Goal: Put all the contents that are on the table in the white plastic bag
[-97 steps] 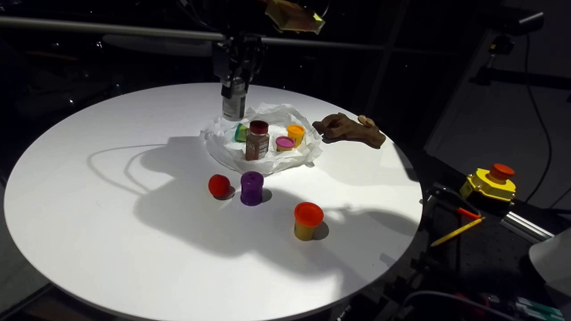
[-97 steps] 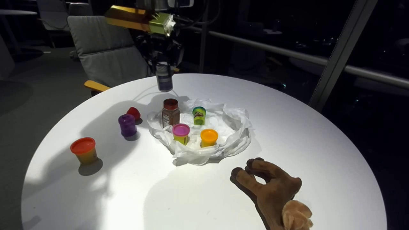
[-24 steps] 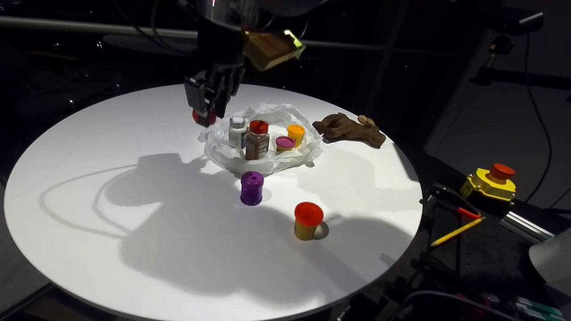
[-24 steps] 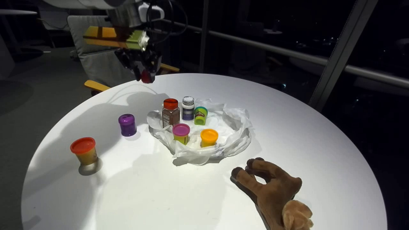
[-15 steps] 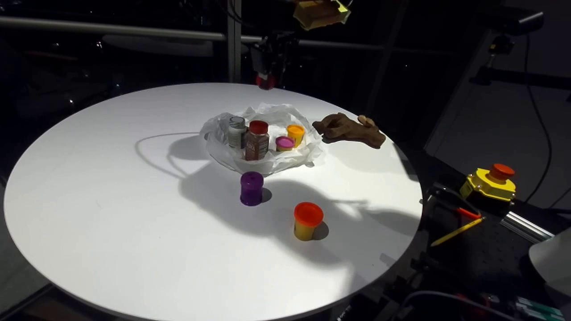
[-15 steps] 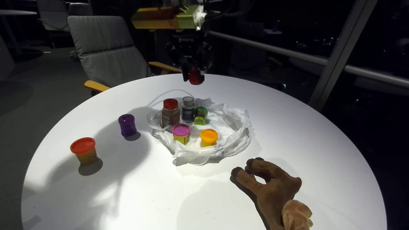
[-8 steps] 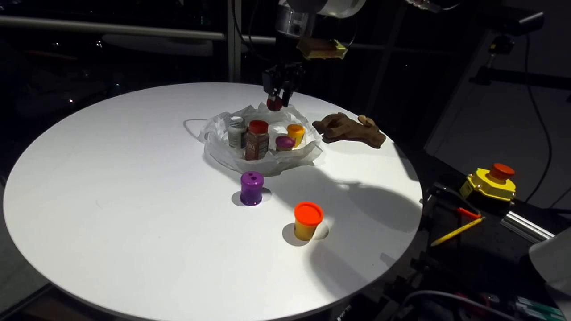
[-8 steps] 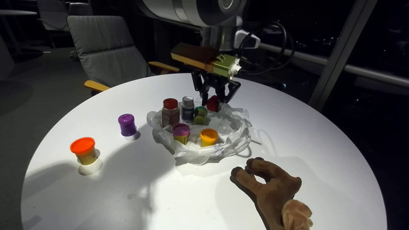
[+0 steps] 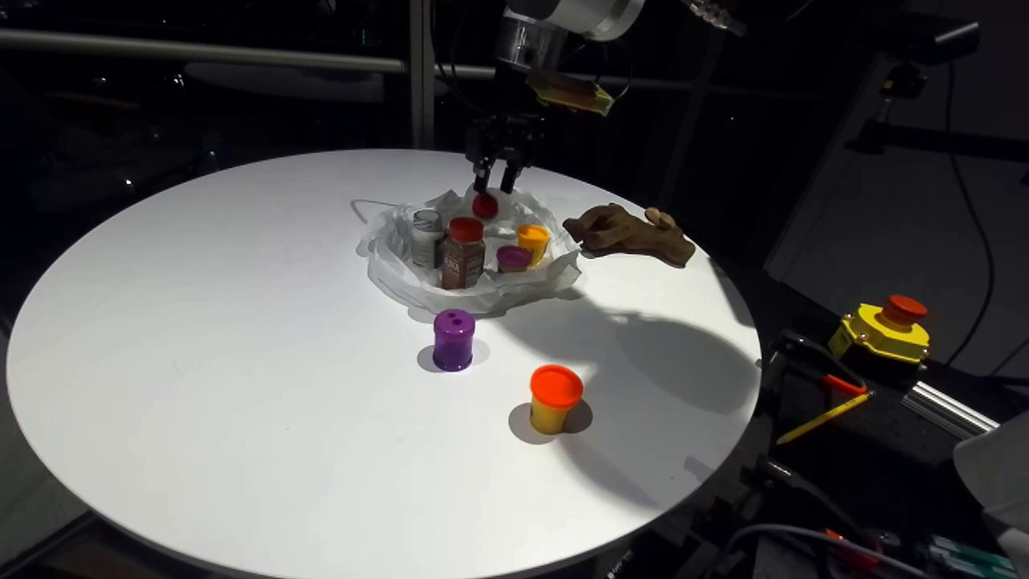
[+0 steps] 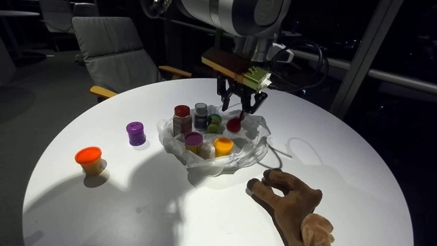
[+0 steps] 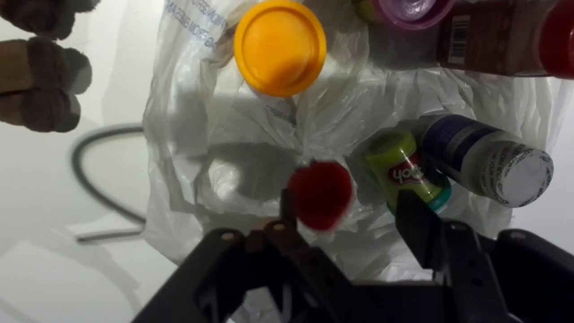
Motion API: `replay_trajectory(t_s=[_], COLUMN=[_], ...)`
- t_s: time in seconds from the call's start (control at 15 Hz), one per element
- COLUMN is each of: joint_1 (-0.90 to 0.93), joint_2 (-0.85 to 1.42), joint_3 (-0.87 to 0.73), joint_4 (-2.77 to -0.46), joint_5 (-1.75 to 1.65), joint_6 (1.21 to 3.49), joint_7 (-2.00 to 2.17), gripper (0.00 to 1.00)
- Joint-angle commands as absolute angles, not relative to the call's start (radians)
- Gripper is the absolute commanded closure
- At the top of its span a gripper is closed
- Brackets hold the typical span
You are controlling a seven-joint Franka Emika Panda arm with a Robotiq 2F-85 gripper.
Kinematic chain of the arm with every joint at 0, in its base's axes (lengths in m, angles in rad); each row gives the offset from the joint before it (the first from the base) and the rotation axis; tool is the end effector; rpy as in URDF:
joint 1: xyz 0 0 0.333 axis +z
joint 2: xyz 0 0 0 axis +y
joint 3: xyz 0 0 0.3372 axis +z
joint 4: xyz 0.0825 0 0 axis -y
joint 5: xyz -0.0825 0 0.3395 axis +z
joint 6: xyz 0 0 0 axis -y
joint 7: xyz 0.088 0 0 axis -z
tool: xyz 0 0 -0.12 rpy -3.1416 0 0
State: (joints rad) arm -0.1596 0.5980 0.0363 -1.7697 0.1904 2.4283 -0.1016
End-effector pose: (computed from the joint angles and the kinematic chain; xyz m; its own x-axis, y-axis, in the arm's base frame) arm 0.6446 -0.0803 0.2660 0.9829 -0.1726 0.0636 -0.1618 -0.9759 -0.1466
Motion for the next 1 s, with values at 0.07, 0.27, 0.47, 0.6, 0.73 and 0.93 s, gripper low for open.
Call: replay_trajectory(t_s=[0.07,0.27,0.47,0.6,0.73,0.93], joint_1=[-0.183,-0.160,-0.097,-0.059,-0.018,0.038], joint_2=[0.577,0.505,0.376,0.287,0.202,0.090], joint_3=[0.058,0.051,0.028,0.029,0.034,0.052], joint_4=[-1.736,-1.786,-1.894,-1.978,-2.081,-2.240], joint_5=[0.243,0.235,0.193,0.173,0.150,0.130], joint_6=[2.395,2.372,2.365,2.360,2.355,2.367], joint_7=[-0.127,-0.098,-0.023,0.014,0.054,0.122], gripper=[0.01,0.00,0.00,0.01,0.00,0.00])
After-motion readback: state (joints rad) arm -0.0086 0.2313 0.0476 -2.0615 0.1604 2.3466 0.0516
